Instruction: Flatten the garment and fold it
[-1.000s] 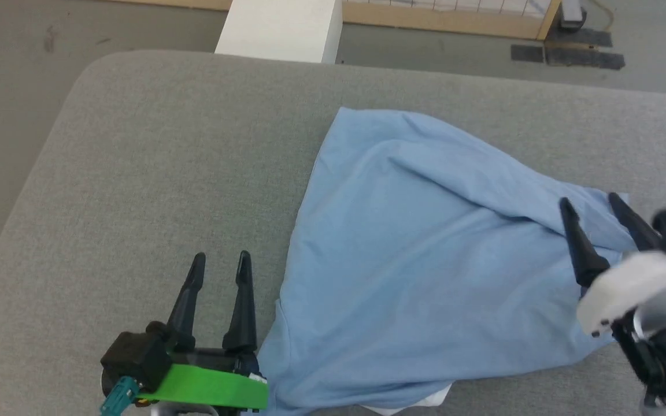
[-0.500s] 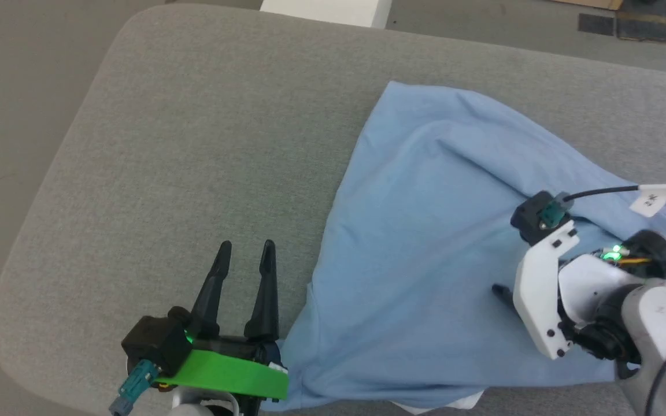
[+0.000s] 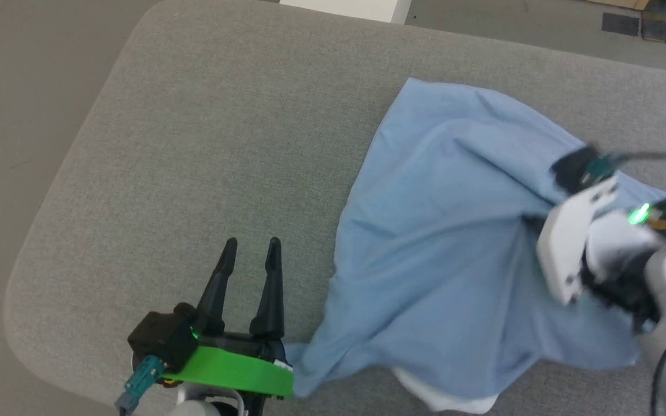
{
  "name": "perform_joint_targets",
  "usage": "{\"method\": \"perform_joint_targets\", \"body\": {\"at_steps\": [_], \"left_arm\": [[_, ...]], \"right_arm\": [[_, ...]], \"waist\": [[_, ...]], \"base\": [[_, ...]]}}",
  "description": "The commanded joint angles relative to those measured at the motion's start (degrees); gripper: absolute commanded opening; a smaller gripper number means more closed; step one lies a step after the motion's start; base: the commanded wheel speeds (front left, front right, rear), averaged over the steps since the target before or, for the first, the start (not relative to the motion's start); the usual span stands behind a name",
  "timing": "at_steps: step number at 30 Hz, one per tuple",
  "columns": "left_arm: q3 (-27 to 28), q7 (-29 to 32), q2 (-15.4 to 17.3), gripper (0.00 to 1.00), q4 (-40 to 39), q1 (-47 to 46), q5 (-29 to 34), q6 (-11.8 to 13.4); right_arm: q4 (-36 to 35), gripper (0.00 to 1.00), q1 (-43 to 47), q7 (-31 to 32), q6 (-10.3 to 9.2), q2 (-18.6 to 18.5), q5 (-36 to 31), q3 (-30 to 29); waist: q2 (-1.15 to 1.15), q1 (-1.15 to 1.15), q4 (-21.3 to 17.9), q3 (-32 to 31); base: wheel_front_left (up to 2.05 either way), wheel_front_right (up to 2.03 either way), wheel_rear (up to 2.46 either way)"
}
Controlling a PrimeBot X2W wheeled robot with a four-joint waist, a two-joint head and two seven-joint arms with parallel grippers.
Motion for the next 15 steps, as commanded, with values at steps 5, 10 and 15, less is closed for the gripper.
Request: {"method": "perform_joint_targets", "body": {"at_steps": [5,10,15], "left_arm": [[-2.1,-0.3,-0.2,1.00,0.0,-1.2,-1.7,0.1],[-3.6,-0.3,-0.2,1.00,0.6,-2.6,-2.5,0.3],[-5.2,-0.3,-0.2,1.00,1.0,-4.3,-3.4,0.3]], "right_arm": [[-2.5,0.00,-12.4,-0.8,-0.11,-5.1,-2.2,-2.0],[3.4,0.00,-21.2,-3.9,-0.11,-8.3,-5.2,2.6],[15.4,0.00,-24.0,-8.1,-0.11,-7.8,-8.0,6.6]], "waist": [[0.00,0.00,2.1,2.9],[0.00,0.00,4.1,5.6],[0.00,0.00,6.3,7.6]], "base": [[0.00,0.00,0.00],[0.00,0.00,0.00],[0.00,0.00,0.00]]}}
